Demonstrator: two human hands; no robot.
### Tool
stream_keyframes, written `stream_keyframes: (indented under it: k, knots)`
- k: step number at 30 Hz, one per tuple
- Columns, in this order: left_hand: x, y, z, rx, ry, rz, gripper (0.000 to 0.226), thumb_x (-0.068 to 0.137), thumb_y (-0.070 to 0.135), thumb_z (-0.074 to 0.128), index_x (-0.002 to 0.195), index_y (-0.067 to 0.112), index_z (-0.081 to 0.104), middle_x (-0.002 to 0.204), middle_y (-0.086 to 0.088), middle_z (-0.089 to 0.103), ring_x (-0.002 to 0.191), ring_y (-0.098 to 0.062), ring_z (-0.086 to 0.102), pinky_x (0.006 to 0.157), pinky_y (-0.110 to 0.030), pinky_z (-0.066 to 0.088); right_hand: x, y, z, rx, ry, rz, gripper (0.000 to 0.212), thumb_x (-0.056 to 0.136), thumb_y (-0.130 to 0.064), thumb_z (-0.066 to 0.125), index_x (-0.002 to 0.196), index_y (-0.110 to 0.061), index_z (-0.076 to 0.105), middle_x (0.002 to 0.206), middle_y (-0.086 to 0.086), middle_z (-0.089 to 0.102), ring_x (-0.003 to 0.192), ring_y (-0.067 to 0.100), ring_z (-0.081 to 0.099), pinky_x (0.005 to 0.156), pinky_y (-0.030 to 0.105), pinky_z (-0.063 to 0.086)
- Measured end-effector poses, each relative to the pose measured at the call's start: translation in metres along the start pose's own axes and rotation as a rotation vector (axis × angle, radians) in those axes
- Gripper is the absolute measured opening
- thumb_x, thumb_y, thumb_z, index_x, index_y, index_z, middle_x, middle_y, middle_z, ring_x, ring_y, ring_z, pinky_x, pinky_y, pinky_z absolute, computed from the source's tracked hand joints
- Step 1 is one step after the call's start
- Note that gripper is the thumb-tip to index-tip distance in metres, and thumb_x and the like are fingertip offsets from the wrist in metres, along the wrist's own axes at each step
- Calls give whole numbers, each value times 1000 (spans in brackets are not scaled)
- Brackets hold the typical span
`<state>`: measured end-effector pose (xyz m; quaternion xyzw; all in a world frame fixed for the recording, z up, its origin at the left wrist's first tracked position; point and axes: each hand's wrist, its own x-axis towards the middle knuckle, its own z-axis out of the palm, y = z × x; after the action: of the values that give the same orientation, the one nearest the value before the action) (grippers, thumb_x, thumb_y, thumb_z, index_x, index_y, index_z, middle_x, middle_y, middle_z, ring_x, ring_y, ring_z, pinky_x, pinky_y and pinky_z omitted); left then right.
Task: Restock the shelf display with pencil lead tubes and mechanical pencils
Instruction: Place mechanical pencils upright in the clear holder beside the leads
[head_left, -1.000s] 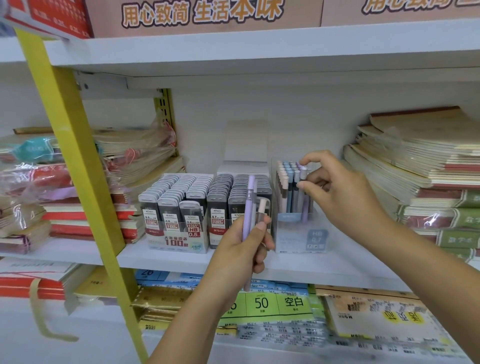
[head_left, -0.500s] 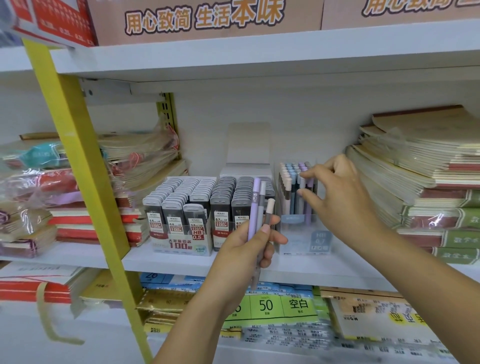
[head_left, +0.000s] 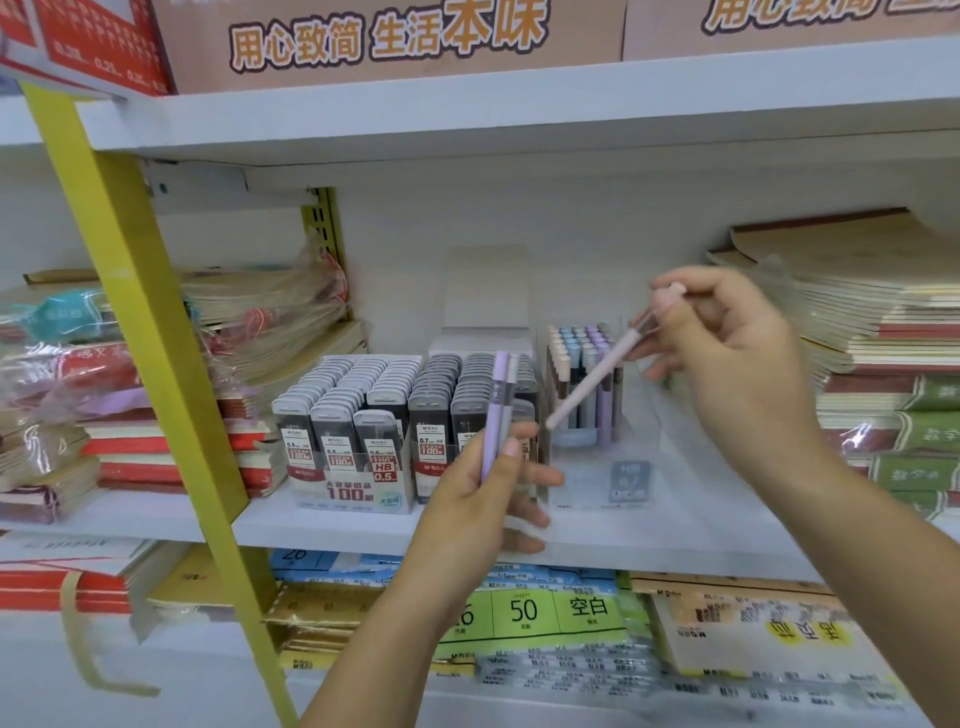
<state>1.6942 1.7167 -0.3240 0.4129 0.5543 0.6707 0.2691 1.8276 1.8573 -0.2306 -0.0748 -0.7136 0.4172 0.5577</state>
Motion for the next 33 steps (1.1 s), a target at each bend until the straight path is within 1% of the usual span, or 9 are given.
stream_keyframes:
  k: [2,4,7,10,20,25,27,31,33]
  knots:
    - [0,0,-4,34,49,-1,24,104,40,44,115,43,64,75,6,70,48,-5,47,44,-19,41,3,-1,-2,-103,-43,-117,19,98,-17,54,98,-36,59,85,-4,70,81,9,70,60,16,53]
    - [-1,-1,-5,29,57,-9,25,104,41,44,106,50,67,67,8,59,46,-4,36,42,-16,32,3,4,1,-222,-124,-148,19,97,-21,55,98,-39,58,88,-7,69,83,7,70,64,16,54]
    - [-3,-3,-6,15,58,-25,25,104,40,44,105,50,68,65,10,52,46,-3,34,43,-15,30,3,15,8,-349,-263,-103,13,93,-28,56,96,-40,60,87,-10,72,82,3,69,70,20,55]
    - [-4,-4,-9,13,52,-41,24,104,41,45,108,48,68,66,11,52,47,-4,33,43,-15,30,2,22,13,-346,-351,-50,20,94,-23,58,90,-43,59,85,-15,72,79,-2,68,69,11,51]
    - [-6,-4,-14,19,63,-60,24,104,41,46,109,44,69,66,11,52,47,-4,34,44,-16,31,8,19,12,-447,-376,-35,17,94,-26,55,95,-43,59,83,-11,70,73,2,68,71,22,57]
    - [-7,-1,-12,-22,48,-70,24,105,37,46,113,39,68,66,10,53,48,-5,33,45,-17,30,7,22,16,-503,-400,3,17,93,-25,60,97,-41,62,82,-11,71,69,1,67,71,22,57]
    - [-7,2,-10,-53,30,-69,23,105,36,47,114,38,68,67,10,54,49,-6,31,46,-18,28,3,26,19,-638,-376,-42,18,90,-31,63,107,-36,68,88,-14,69,75,2,65,71,22,51]
    - [-9,7,-8,-124,-14,-59,27,105,33,47,108,42,73,69,8,54,52,-9,29,47,-20,26,-7,32,28,-874,-328,-166,31,91,-32,63,122,-26,68,92,-7,48,103,19,53,72,21,31]
    - [-10,9,-7,-138,-42,-54,28,104,34,48,107,44,73,69,8,54,52,-8,30,47,-19,28,-10,28,29,-887,-313,-166,36,94,-32,57,129,-24,62,92,-5,44,91,14,50,68,22,33]
